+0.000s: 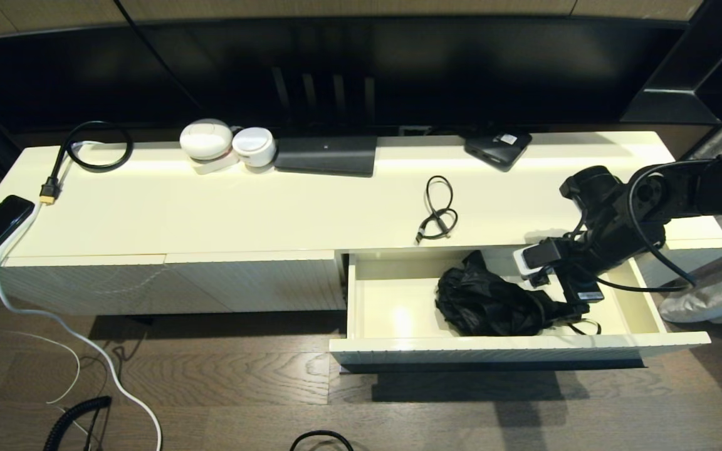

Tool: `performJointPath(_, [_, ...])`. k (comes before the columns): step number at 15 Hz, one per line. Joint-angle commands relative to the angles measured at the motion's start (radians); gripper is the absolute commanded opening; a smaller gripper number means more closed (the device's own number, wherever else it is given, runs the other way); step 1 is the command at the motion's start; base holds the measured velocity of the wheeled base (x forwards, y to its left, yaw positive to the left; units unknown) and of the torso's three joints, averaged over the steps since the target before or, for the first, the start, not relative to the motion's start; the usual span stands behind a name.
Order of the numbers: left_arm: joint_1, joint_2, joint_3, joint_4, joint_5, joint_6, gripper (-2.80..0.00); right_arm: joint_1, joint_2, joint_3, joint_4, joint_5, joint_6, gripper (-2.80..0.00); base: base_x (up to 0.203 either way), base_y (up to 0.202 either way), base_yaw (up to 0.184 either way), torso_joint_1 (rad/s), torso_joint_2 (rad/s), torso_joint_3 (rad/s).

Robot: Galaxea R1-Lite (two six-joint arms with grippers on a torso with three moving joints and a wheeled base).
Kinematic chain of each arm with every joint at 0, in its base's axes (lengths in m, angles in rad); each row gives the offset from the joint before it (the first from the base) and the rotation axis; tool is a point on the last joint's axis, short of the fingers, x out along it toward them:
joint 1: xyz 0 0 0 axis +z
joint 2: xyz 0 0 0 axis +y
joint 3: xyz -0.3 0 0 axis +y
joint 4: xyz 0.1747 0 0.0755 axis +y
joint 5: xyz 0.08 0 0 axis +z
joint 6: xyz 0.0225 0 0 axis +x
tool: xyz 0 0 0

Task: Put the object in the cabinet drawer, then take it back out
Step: Take the umbrella out of the drawer and put it on the table

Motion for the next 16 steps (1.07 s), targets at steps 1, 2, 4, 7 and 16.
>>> performJointPath(1, [0.001,0.0,0.0,0.0,0.0,-0.001,-2.8,0.013,0.024,0.001,0.001,-0.001,0.007,0.0,0.0,0.0,0.0,0.0,0.0,0.0])
performJointPath(2, [0.0,0.0,0.0,0.0,0.0,-0.001,-2.8,0.019,0.034,-0.004,-0.003,0.001,0.016,0.0,0.0,0.0,0.0,0.0,0.0,0.0])
performJointPath(4, [0.0,0.0,0.0,-0.002,0.0,-0.001,-2.8,0.027,0.054,-0.017,-0.018,0.0,0.028,0.0,0.0,0.0,0.0,0.0,0.0,0.0])
performJointPath(7, [0.0,0.0,0.0,-0.001,0.0,-0.001,-2.8,0.039,0.086,-0.039,-0.021,0.001,0.054,0.0,0.0,0.0,0.0,0.0,0.0,0.0])
performJointPath(16, [0.0,0.0,0.0,0.0,0.0,-0.001,-2.8,0.091,0.121,-0.05,-0.096,-0.002,0.164,0.0,0.0,0.0,0.0,0.0,0.0,0.0])
